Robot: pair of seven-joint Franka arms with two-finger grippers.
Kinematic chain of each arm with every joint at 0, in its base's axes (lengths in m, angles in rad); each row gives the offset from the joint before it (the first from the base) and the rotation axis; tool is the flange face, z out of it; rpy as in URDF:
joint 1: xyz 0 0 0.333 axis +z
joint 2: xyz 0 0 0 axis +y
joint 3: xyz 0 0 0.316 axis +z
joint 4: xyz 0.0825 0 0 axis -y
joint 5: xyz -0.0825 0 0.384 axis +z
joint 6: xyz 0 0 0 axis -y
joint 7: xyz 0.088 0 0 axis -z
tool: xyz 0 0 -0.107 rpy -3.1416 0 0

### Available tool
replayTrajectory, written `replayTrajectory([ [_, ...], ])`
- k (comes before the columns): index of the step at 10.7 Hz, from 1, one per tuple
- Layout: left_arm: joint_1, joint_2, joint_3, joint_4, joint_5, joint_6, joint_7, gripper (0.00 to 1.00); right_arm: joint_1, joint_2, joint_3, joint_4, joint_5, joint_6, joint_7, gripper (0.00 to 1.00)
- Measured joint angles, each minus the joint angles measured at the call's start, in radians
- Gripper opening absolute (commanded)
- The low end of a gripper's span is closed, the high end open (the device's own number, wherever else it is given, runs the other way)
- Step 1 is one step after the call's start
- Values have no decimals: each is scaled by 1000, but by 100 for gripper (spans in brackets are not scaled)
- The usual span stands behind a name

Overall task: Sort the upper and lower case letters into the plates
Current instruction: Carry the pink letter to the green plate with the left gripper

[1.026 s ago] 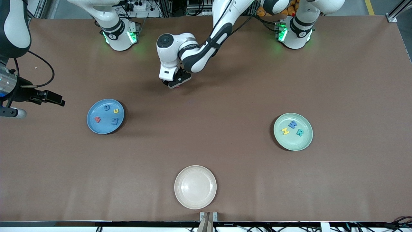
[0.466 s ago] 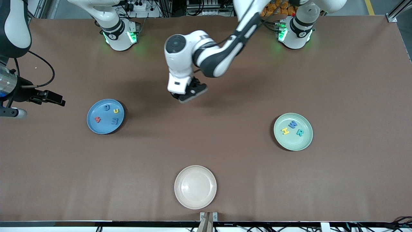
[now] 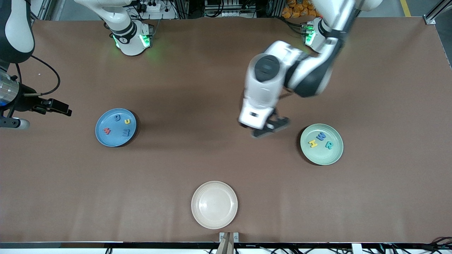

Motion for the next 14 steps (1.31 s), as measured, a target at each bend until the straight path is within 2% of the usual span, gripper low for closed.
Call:
replayTrajectory([
  [4,225,-25,-4,-122,24,-34,352,0,0,-1,0,-1,0,0,0,100],
  [7,382,-24,-6,-272,55,101,587,0,0,-1,0,-1,0,0,0,100],
  [9,423,-17,-7,-340,55,172,644,0,0,-1,0,-1,0,0,0,100],
  [10,422,-6,-12,-348,55,178,645,17,0,-1,0,-1,0,0,0,100],
  [11,421,7,-19,-349,56,181,645,72,0,-1,0,-1,0,0,0,100],
  [12,419,16,-22,-349,58,185,649,100,0,-1,0,-1,0,0,0,100],
  [14,419,17,-21,-344,59,191,680,100,0,-1,0,-1,0,0,0,100],
])
